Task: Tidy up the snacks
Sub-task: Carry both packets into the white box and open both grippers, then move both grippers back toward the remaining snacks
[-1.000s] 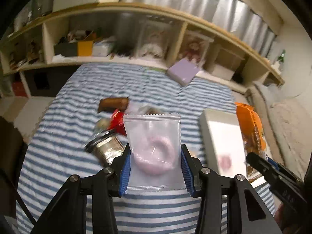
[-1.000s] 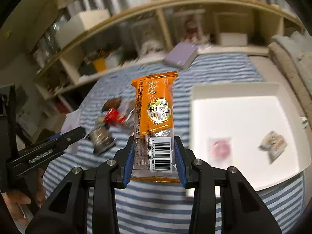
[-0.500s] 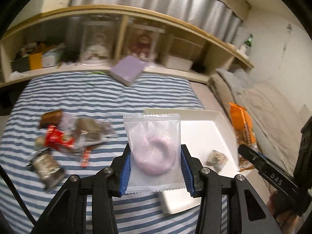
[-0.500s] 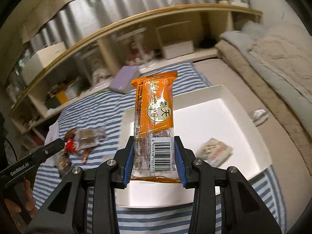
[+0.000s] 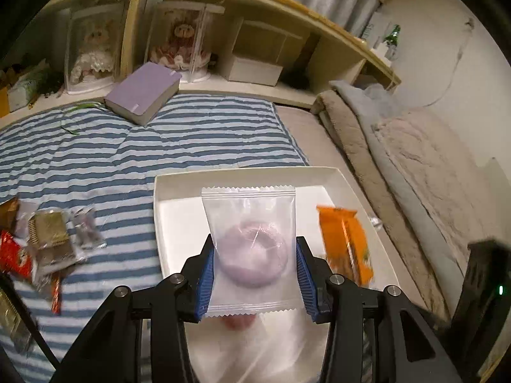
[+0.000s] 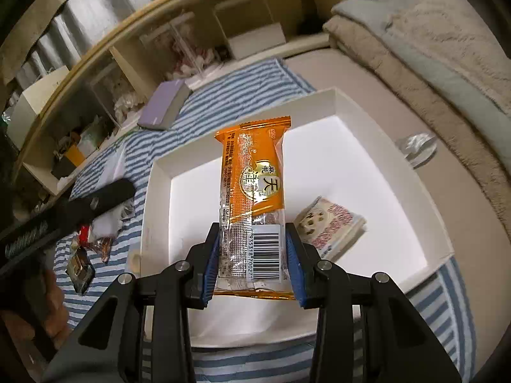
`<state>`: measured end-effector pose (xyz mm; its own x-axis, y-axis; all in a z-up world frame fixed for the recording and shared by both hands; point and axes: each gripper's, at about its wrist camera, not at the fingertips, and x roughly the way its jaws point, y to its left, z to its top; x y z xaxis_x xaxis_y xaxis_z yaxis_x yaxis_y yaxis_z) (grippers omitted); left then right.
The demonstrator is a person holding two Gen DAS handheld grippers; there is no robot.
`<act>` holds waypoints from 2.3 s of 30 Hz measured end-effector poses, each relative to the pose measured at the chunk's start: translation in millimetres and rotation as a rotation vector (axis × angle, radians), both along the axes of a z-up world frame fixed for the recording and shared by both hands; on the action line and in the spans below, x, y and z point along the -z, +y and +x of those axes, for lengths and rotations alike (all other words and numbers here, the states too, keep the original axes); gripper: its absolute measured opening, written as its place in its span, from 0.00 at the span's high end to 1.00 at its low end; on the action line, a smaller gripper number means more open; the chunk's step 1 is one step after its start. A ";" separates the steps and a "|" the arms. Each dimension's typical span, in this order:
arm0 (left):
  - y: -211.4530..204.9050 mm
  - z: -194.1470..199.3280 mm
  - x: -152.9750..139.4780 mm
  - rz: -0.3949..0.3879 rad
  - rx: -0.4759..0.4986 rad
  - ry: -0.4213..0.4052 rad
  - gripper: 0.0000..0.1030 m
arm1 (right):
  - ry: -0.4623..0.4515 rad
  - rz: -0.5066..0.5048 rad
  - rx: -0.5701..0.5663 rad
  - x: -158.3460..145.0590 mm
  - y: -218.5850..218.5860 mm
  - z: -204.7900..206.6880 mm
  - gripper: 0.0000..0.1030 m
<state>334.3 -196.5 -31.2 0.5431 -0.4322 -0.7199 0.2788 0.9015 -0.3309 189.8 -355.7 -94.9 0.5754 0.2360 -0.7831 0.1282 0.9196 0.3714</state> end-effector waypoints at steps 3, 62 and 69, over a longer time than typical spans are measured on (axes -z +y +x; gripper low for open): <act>-6.2 25.0 13.2 0.011 -0.010 0.022 0.56 | 0.032 0.006 -0.013 10.1 4.1 11.1 0.63; 58.8 -82.3 -25.9 0.129 -0.017 -0.074 0.00 | -0.043 -0.197 0.037 -41.8 13.3 -35.5 0.00; 100.4 -111.0 -46.7 0.122 -0.059 -0.101 0.00 | -0.109 -0.195 0.036 -62.1 26.3 -41.5 0.00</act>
<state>223.3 -96.1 15.5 0.6373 -0.3100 -0.7055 0.2507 0.9491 -0.1906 148.3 -329.4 -32.8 0.6645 0.0641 -0.7445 0.1307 0.9710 0.2002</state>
